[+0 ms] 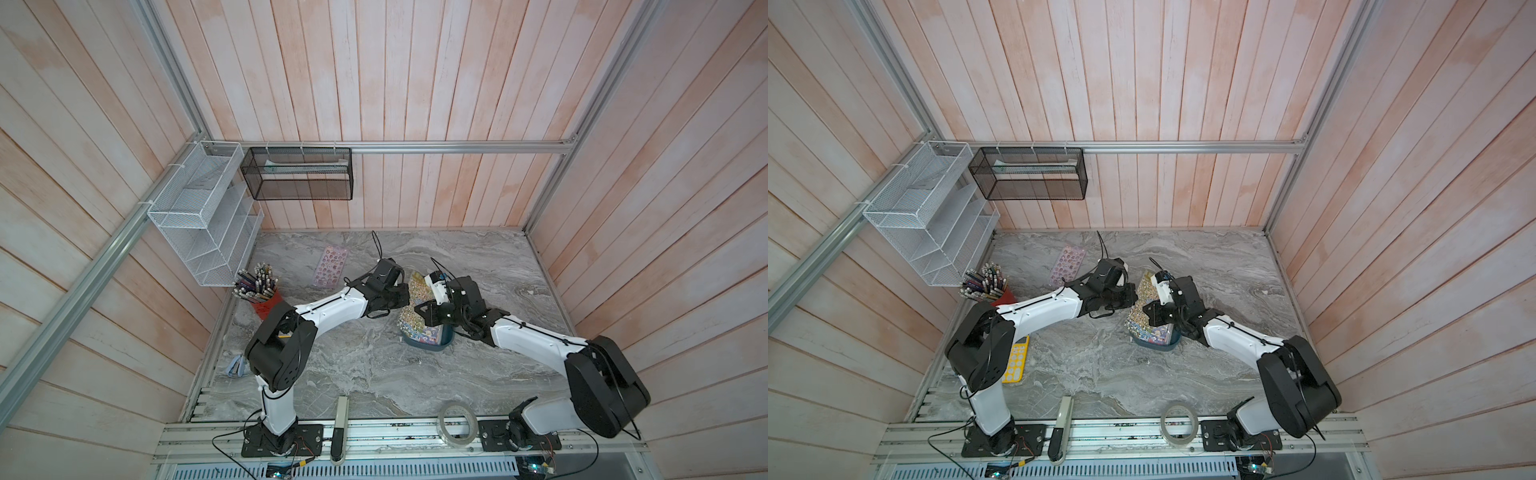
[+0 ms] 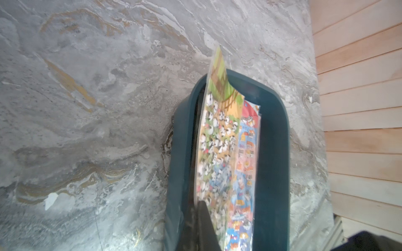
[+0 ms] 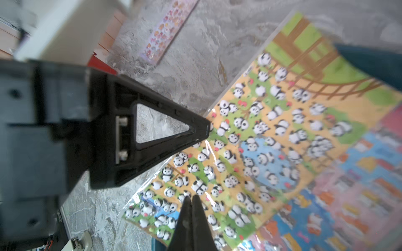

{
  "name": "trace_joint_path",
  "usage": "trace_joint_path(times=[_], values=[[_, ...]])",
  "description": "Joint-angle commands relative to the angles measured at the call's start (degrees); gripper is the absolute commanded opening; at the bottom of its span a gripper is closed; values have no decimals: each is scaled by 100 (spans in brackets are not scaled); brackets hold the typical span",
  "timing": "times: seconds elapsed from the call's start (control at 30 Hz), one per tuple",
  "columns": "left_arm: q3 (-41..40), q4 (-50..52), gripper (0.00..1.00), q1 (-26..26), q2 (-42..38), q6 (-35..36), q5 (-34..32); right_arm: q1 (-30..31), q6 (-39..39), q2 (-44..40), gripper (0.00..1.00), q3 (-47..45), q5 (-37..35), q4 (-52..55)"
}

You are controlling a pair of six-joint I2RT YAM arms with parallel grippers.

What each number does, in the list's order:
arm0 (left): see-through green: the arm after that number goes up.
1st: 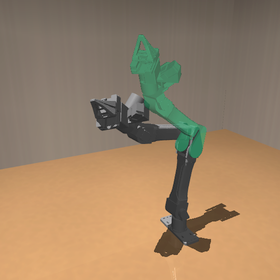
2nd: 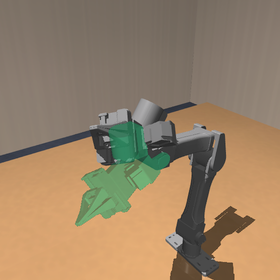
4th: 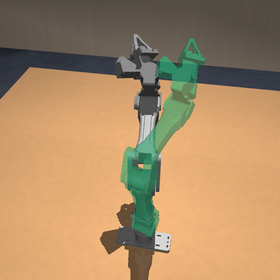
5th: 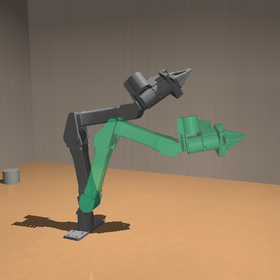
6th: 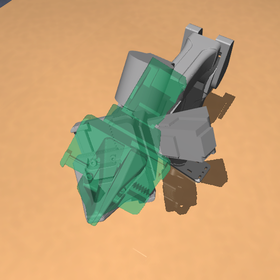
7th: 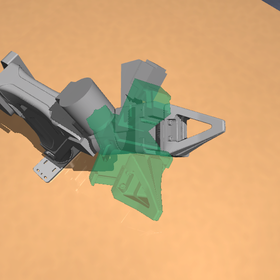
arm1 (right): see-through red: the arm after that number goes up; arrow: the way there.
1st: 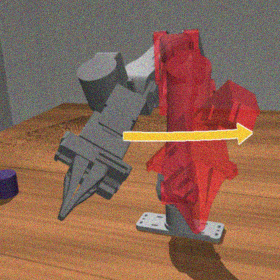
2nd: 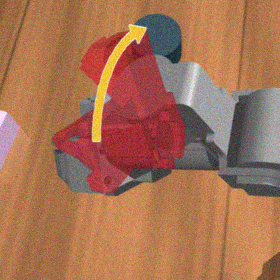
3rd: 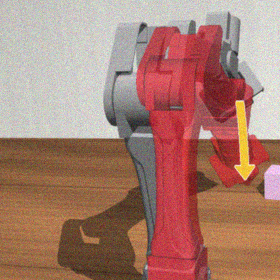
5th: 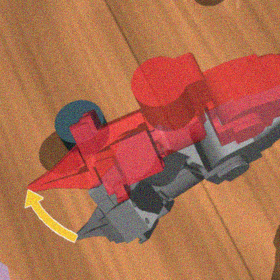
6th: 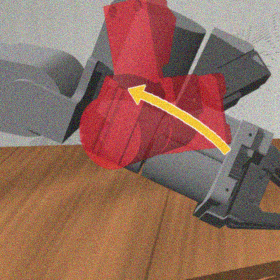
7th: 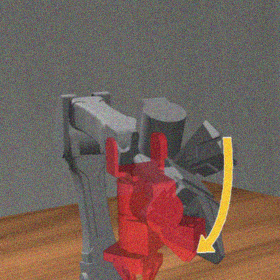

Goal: Take the stickers out of the storage box
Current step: Pick up the sticker from the storage box.

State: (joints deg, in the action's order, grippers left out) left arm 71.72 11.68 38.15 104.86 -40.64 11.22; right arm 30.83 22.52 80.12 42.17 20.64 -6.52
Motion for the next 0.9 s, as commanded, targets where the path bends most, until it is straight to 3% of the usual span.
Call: trace_joint_path(times=[0.0, 0.1, 0.3, 0.43, 0.73, 0.87], values=[[-421, -823, 0, -287, -429, -314, 623, -319, -171, -480, 23, 146, -231, 366], [-711, -1353, 0, -484, -633, -523, 1080, -645, -173, -670, 43, 186, -29, 609], [-1244, -2704, 0, -681, -820, -1080, 1993, -1082, -18, -708, 54, 121, 687, 587], [-1402, -3285, 0, -686, -878, -1251, 2271, -1132, 252, -713, 62, 15, 1311, 132], [-1600, -3663, 0, -683, -1293, -1054, 2288, -1320, 707, -684, 65, -2, 1717, -282], [-1576, -3652, 0, -638, -1372, -990, 2279, -1413, 1001, -568, 62, -61, 2165, -658]])
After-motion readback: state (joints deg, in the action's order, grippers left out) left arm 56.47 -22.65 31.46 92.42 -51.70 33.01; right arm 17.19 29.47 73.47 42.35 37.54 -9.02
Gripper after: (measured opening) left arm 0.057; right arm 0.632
